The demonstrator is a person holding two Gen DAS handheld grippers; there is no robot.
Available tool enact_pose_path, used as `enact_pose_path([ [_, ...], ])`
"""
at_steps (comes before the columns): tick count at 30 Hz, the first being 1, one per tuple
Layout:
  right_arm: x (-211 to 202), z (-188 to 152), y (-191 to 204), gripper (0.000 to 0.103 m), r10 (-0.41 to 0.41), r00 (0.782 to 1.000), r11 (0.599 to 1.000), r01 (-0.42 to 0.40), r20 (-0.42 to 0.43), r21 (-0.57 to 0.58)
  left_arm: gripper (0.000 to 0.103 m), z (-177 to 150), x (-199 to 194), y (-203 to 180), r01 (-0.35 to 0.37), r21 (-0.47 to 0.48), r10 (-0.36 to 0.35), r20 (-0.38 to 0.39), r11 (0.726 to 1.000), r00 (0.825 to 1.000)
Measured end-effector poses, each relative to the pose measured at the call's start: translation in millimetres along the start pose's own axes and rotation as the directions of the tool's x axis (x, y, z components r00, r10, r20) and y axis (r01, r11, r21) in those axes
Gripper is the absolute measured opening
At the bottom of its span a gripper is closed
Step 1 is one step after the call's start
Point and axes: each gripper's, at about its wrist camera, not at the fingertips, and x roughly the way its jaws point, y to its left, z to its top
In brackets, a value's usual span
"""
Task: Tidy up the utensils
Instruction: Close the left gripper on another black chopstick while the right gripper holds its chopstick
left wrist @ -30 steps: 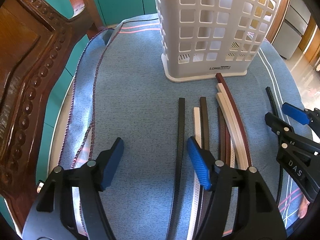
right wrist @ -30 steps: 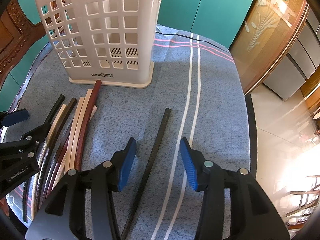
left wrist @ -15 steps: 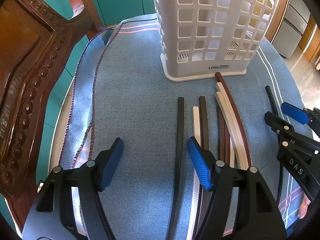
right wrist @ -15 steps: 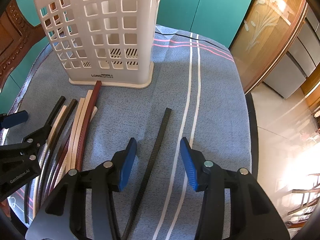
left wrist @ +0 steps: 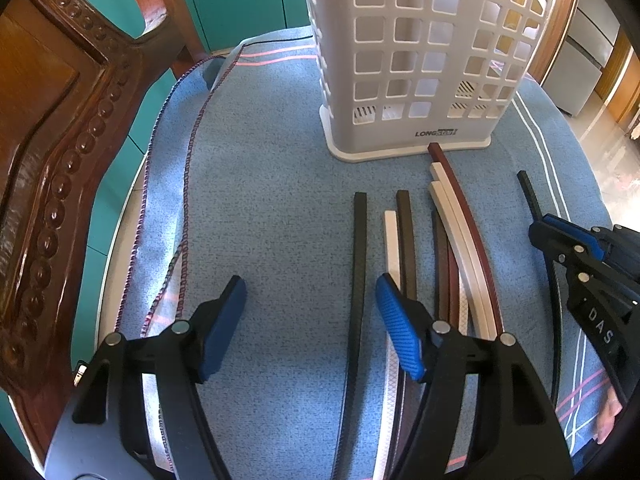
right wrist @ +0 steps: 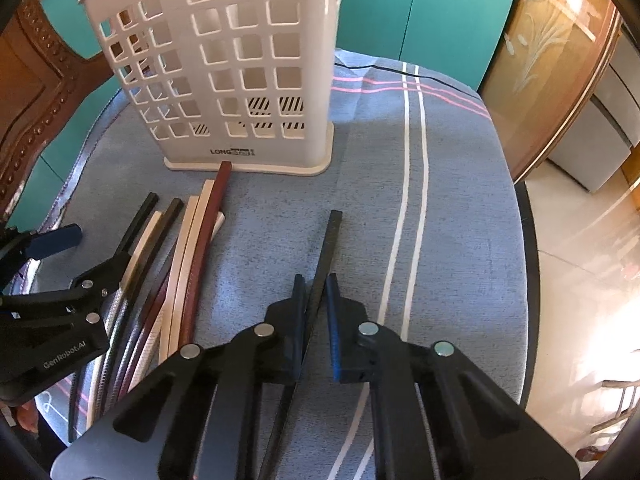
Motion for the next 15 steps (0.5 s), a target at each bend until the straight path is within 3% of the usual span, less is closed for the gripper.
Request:
enact_pose_path([
  [9, 1, 4, -13, 0.011, 0.012, 1.000, 1.000, -0.012, -0.001, 0.022, 0.070, -1, 0, 0, 0.003, 0.001, -0.003, -0.002, 1.000, 1.000],
  [15, 0, 1, -10, 0.011, 0.016, 1.000, 1.000, -0.016, -0.006, 0.009, 0.069, -1, 1, 11, 0.044, -0.006, -0.044, -0.027, 0.999, 0.999],
])
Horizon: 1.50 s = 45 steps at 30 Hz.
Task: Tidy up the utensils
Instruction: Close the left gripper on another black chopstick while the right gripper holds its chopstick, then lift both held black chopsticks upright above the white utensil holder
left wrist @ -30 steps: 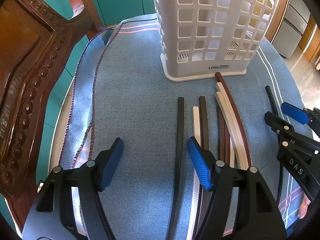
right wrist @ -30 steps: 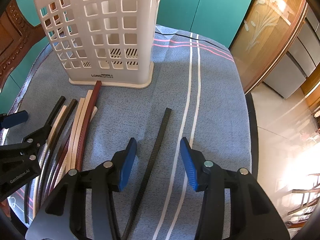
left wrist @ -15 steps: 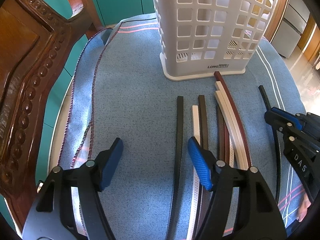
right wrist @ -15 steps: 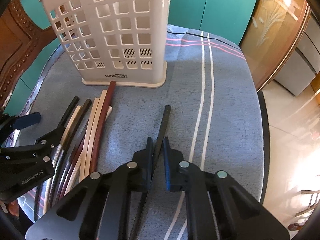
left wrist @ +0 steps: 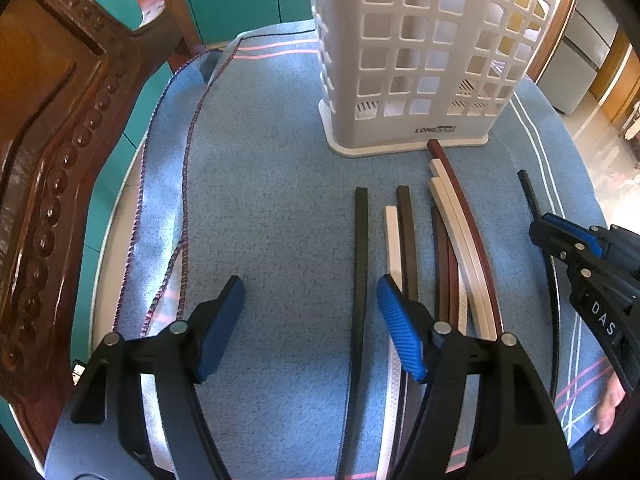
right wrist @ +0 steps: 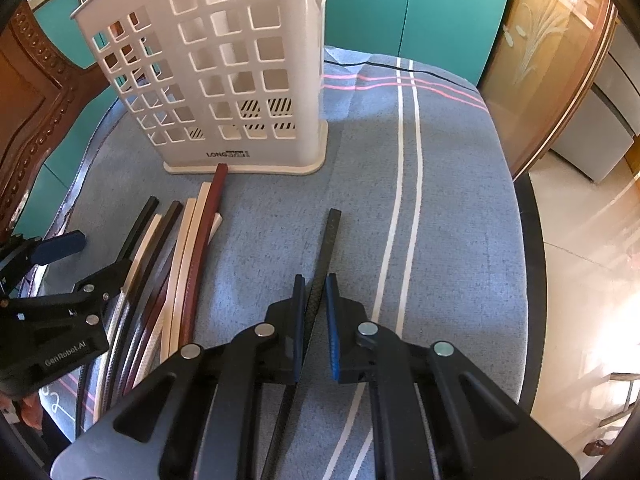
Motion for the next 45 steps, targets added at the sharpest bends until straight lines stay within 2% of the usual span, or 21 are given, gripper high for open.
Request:
enact_pose_path([
  [10, 0, 1, -6, 0.012, -0.002, 1.000, 1.000, 0.002, -0.002, 0.021, 0.069, -1, -7, 30, 0.069, -0.065, -0.068, 0.010, 0.996, 0.998],
  [13, -1, 2, -6, 0.013, 0.000, 1.000, 1.000, 0.000, -0.001, 0.020, 0.069, 0, -4, 28, 0.053, -0.052, -0.053, 0.006, 0.997, 0.999],
  [17, -1, 2, -6, 0.021, -0.011, 1.000, 1.000, 0.011, -0.004, 0.015, 0.069, 3, -1, 16, 0.027, -0.034, -0.026, 0.007, 0.999, 1.000],
  [20, 1, 0, -4, 0.024, -0.028, 1.000, 1.000, 0.028, -0.009, 0.005, 0.069, 5, 4, 8, -0.002, -0.018, 0.002, 0.000, 1.000, 1.000],
  [25, 2, -4, 1, 0.028, -0.065, 0.998, 0.998, 0.065, -0.005, -0.015, 0.069, 7, 4, 0, -0.008, -0.010, 0.008, 0.008, 1.000, 1.000],
  [33, 1, -11, 17, 0.029, -0.127, 0.992, 0.991, 0.128, 0.019, -0.045, 0.070, 5, 2, -6, -0.015, 0.001, 0.015, 0.016, 1.000, 1.000],
  [34, 0, -12, 18, 0.029, -0.131, 0.991, 0.990, 0.132, 0.022, -0.048, 0.067, 5, 2, -7, -0.007, 0.004, 0.007, 0.015, 1.000, 1.000],
  [35, 0, -13, 21, 0.029, -0.131, 0.991, 0.990, 0.132, 0.024, -0.050, 0.059, 6, 3, -8, 0.006, 0.006, -0.006, 0.014, 1.000, 1.000],
  [36, 0, -14, 24, 0.026, -0.127, 0.992, 0.990, 0.128, 0.028, -0.053, 0.054, 6, 2, -8, 0.038, 0.008, -0.038, 0.010, 0.999, 0.999],
  [37, 0, -14, 26, 0.016, -0.110, 0.994, 0.992, 0.111, 0.028, -0.053, 0.048, 6, 1, -10, 0.048, 0.014, -0.048, 0.010, 0.999, 0.999],
  [39, -1, -15, 29, 0.012, -0.085, 0.996, 0.995, 0.086, 0.032, -0.043, 0.037, 5, -1, -15, 0.062, 0.031, -0.063, 0.015, 0.998, 0.998],
  [41, -2, -15, 31, 0.011, -0.081, 0.996, 0.996, 0.082, 0.038, -0.038, 0.016, 5, -3, -20, 0.063, 0.035, -0.064, 0.019, 0.997, 0.998],
  [43, -4, -16, 31, 0.009, -0.066, 0.997, 0.997, 0.067, 0.044, -0.025, 0.007, 5, -4, -21, 0.067, 0.024, -0.067, 0.020, 0.997, 0.998],
  [45, -6, -16, 29, 0.008, -0.037, 0.998, 0.999, 0.037, 0.045, -0.009, 0.007, 5, -5, -21, 0.070, 0.013, -0.070, 0.023, 0.997, 0.997],
])
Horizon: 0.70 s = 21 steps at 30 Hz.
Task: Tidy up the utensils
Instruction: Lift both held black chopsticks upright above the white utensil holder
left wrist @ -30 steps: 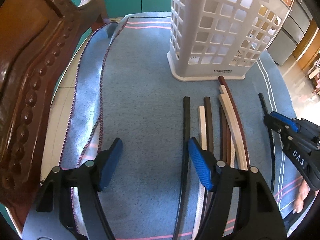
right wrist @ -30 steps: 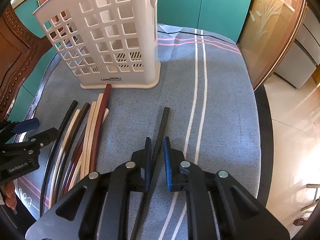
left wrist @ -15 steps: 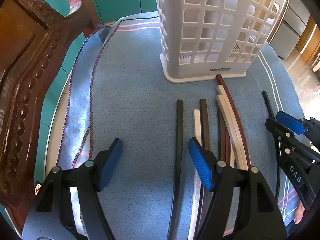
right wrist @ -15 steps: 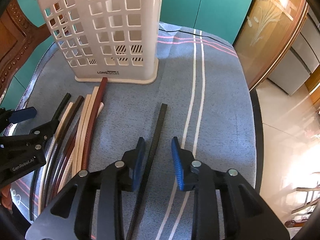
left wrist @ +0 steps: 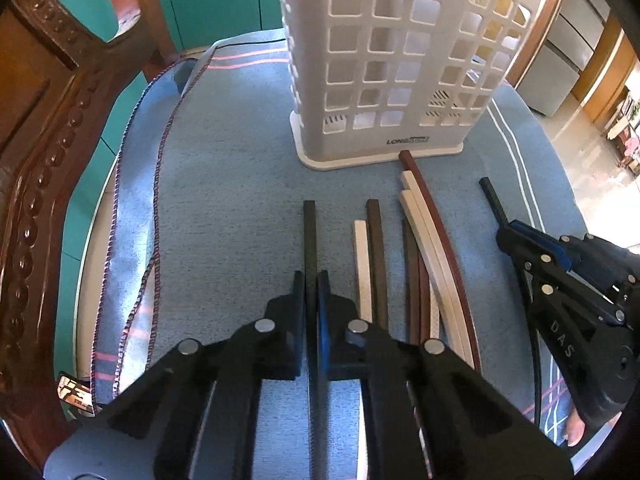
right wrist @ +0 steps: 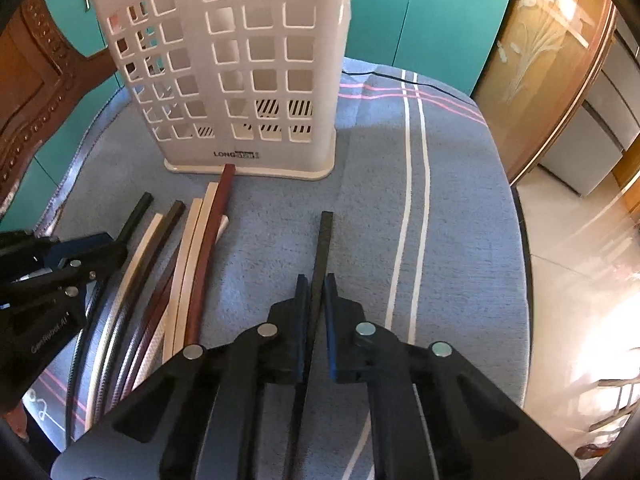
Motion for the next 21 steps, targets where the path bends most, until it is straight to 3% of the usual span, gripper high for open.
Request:
enact_pose_path([
  [8, -27, 9, -16, 0.007, 0.059, 0.997, 0.997, -0.061, 0.055, 0.046, 0.007, 5, -39, 5, 0.017, -0.015, -0.015, 0.116, 1.000, 0.993],
  [15, -103, 9, -30, 0.007, 0.108, 0.966, 0.991, -0.122, 0.234, 0.050, 0.007, -4, -95, 2, 0.035, -0.009, -0.031, 0.268, 0.999, 0.963],
  [21, -130, 3, -35, 0.007, 0.111, 0.942, 0.991, -0.130, 0.317, 0.039, 0.007, -12, -123, 0, 0.057, 0.007, -0.056, 0.342, 0.998, 0.938],
])
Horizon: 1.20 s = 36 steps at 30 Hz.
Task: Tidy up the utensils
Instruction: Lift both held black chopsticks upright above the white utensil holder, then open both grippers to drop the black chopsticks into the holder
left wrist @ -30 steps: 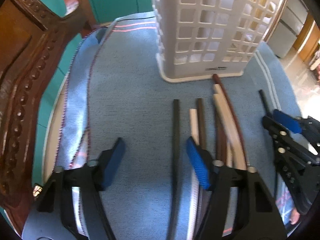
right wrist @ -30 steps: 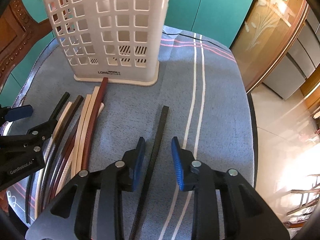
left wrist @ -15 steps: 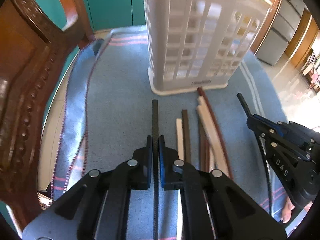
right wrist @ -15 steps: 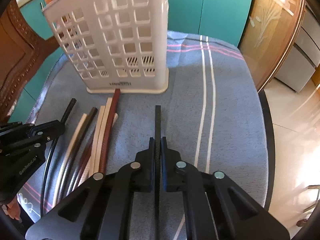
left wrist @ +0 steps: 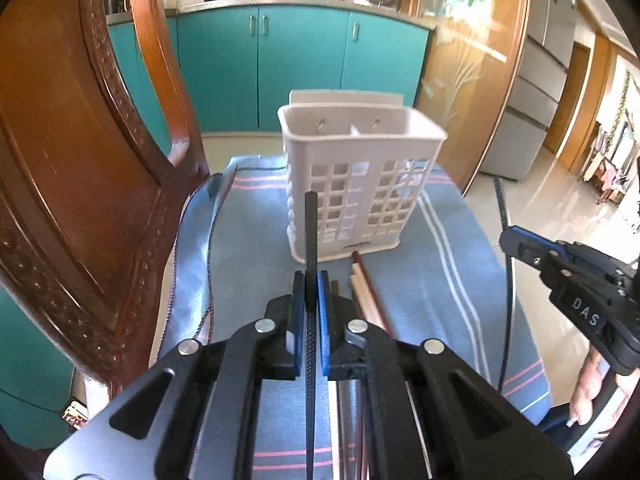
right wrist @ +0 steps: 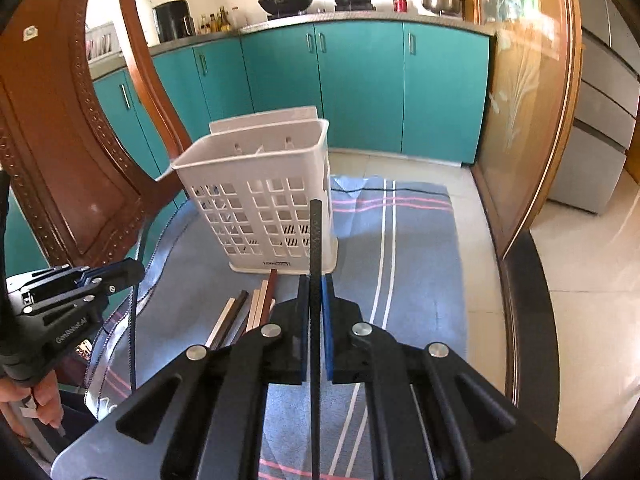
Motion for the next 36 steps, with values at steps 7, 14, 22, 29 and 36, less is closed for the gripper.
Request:
enact_pose_path([
  [7, -32, 18, -5, 0.007, 0.061, 0.996, 0.997, -0.064, 0.063, 0.048, 0.007, 23, -42, 18, 0.101, -0.065, -0.095, 0.081, 0.993, 0.992],
  [14, -85, 54, 1, 0.007, 0.133, 0.966, 0.986, -0.152, 0.222, 0.073, 0.007, 69, -96, 26, 0.120, -0.056, -0.104, 0.229, 0.991, 0.968],
  [22, -100, 117, 1, 0.007, 0.147, 0.937, 0.977, -0.188, 0.318, 0.103, 0.007, 131, -130, 51, 0.172, -0.139, -0.108, 0.376, 0.975, 0.920],
  [29, -97, 159, -14, 0.007, 0.120, 0.903, 0.967, -0.200, 0.413, 0.156, 0.007, 163, -132, 61, 0.155, -0.197, -0.038, 0.495, 0.968, 0.868],
  [36, -48, 164, -24, 0.007, 0.013, 0.889, 0.970, -0.122, 0.457, 0.209, 0.007, 173, -52, 45, 0.119, -0.215, -0.025, 0.397, 0.969, 0.918],
])
